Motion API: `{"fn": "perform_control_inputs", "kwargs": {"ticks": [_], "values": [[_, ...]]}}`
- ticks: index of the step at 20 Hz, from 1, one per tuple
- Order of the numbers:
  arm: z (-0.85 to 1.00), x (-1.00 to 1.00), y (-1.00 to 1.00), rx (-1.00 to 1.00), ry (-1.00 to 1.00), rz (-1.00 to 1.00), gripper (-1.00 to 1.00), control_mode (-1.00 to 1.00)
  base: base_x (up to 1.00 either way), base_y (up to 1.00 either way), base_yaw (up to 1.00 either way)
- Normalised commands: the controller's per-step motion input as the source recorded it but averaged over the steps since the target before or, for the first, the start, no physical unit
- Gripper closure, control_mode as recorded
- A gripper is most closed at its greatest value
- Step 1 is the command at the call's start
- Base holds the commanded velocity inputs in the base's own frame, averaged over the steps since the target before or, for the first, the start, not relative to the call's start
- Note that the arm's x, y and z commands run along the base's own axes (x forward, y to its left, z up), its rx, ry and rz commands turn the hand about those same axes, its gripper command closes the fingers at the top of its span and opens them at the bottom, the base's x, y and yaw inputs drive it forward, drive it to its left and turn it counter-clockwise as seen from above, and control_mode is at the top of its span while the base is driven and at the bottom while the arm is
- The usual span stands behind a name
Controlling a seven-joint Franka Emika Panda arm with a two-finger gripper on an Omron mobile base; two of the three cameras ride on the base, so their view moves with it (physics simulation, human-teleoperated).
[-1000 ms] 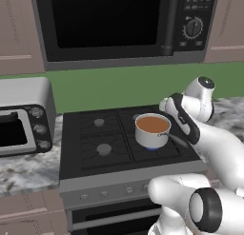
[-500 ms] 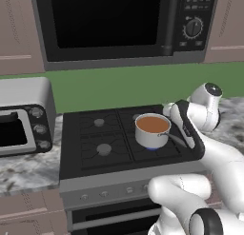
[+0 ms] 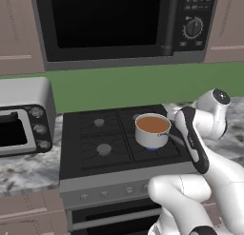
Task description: Pick up the sugar cube(s) and place them in the saucepan with hot chocolate.
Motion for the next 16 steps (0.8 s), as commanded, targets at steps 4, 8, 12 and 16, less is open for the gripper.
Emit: {"fn": "perform_control_inputs", "kwargs": {"ticks": [4, 8, 12, 16], "values": [[0.00, -0.25, -0.11, 0.05, -0.10, 0.00, -1.00, -1.00, 0.00, 0.00, 0.00], [0.01, -0.27, -0.15, 0.07, -0.12, 0.00, -1.00, -1.00, 0.00, 0.00, 0.00], [0.00, -0.20, -0.24, 0.08, -0.11, 0.00, -1.00, -1.00, 0.00, 0.00, 0.00], [0.00, -0.06, -0.31, 0.06, -0.04, 0.00, -1.00, -1.00, 0.00, 0.00, 0.00]]}}
